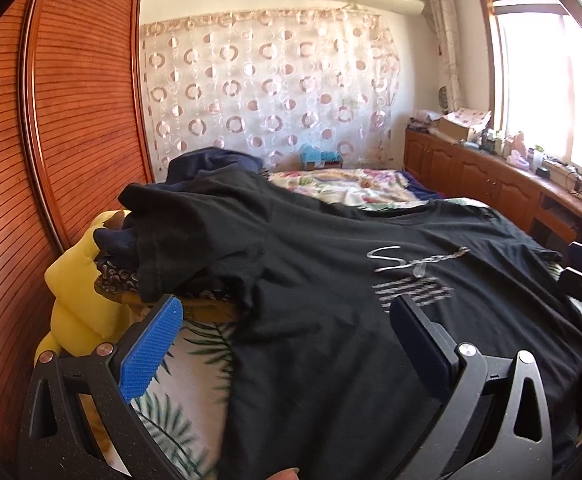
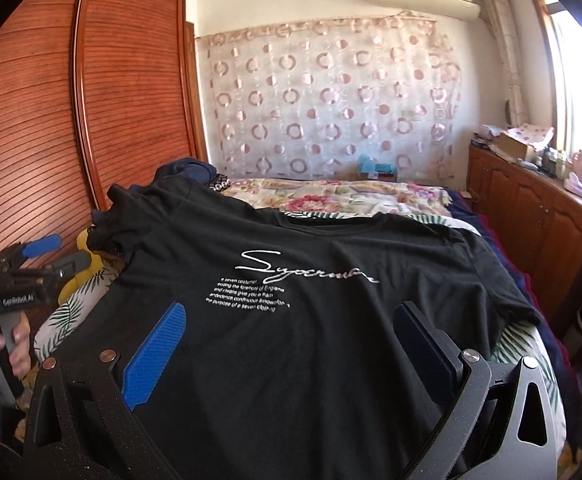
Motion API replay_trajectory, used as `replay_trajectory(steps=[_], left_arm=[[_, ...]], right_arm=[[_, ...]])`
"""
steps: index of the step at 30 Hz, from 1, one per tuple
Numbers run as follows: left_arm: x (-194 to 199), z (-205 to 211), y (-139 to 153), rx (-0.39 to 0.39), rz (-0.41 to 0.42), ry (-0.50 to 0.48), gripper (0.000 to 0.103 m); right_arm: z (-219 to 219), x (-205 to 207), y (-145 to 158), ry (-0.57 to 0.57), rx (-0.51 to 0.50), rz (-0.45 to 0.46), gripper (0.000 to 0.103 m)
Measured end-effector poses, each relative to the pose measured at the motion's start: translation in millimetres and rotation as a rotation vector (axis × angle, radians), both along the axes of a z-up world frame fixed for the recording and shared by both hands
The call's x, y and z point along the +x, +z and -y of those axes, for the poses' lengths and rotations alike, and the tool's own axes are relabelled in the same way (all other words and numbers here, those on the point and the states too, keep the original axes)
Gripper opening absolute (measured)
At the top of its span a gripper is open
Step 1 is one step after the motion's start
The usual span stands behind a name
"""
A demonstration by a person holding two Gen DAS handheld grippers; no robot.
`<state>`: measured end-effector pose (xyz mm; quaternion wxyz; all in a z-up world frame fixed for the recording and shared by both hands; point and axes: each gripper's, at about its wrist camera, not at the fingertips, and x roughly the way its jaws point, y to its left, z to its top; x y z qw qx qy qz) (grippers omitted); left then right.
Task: Fold small clothes
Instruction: 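Move the left gripper to the shirt side by the plush toy and grasp it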
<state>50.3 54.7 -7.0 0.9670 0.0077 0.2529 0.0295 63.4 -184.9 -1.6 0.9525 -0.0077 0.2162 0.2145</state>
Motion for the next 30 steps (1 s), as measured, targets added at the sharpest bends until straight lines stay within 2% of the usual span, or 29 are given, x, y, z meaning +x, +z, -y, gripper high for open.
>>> replay_trajectory(steps=[9,18,24,25,30], left_arm=[[43,-44,-1,0.041,-0.071,0.053,0.103],[79,-94,2,-0.03,-0.147,0.087,0.103],[103,-122,11,-0.075,-0.138,0.092,0.102],[107,-124,12,-0.082,-0.143,0.088,0.101],[132,-144,10,-0.166,-0.182,0.051,0.075]], right_arm=[[-13,51,14,0.1,-0.032,-0.061,0.103],[-20,99,21,0.18,-0.065,-0.092,0.103],[-35,132,21,0.218,-0.071,-0.118,0.103],[-37,139,21,0.225,-0.072,-0.124,0.103],[-50,161,17,0.245,-0.083,-0.144,0.103]])
